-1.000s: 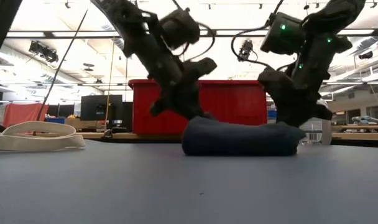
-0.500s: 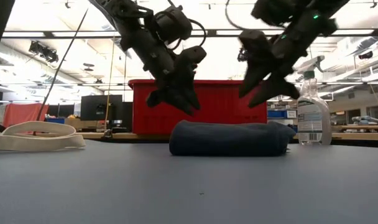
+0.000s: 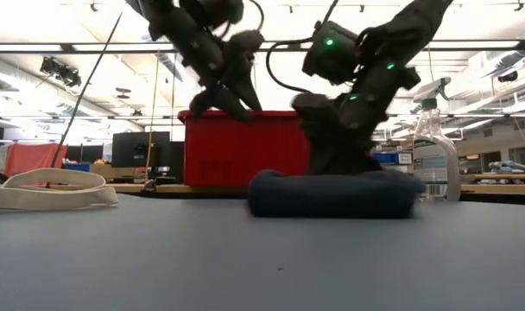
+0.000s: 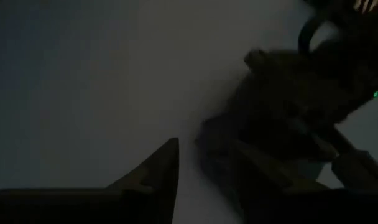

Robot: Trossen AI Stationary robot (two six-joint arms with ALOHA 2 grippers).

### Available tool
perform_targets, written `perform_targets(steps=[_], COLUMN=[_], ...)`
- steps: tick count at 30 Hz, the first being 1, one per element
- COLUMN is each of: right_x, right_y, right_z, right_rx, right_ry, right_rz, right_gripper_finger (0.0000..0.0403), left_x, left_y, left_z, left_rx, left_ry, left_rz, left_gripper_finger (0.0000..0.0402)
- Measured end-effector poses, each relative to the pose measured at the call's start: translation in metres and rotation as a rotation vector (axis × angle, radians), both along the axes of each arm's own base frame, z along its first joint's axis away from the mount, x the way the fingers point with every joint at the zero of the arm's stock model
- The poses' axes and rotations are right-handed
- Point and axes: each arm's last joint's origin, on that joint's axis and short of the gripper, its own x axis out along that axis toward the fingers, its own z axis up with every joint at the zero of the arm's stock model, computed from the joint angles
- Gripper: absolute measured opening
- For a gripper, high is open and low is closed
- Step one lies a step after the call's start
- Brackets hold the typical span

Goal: Fold Laundry from Bin
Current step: Move the folded dark blue shorts to the bottom right of the table

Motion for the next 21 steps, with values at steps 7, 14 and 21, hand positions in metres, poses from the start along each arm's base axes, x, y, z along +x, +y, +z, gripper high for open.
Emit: perform_targets(steps=[7, 14, 21], right_x=[-0.057, -0.133, -0.187], right_y=[0.057, 0.113, 0.154], right_z=[0.016, 0.022, 0.015], right_rx=[-0.039, 0.001, 0.127], right_ry=[0.309, 0.347, 0.29], right_rz=[0.158, 0.101, -0.032], right_gripper_finger=[0.0153, 0.0153, 0.0153], left_x=[-0.009, -0.007, -0.008], left_y=[-0.005, -0.013, -0.016], left_z=[0.014, 0.014, 0.016], left_rx=[0.06, 0.065, 0.076], left_ry=[-0.011, -0.014, -0.022], left_rz=[0.015, -0.006, -0.022], left_gripper_finger=[0.0144, 0.0144, 0.0144])
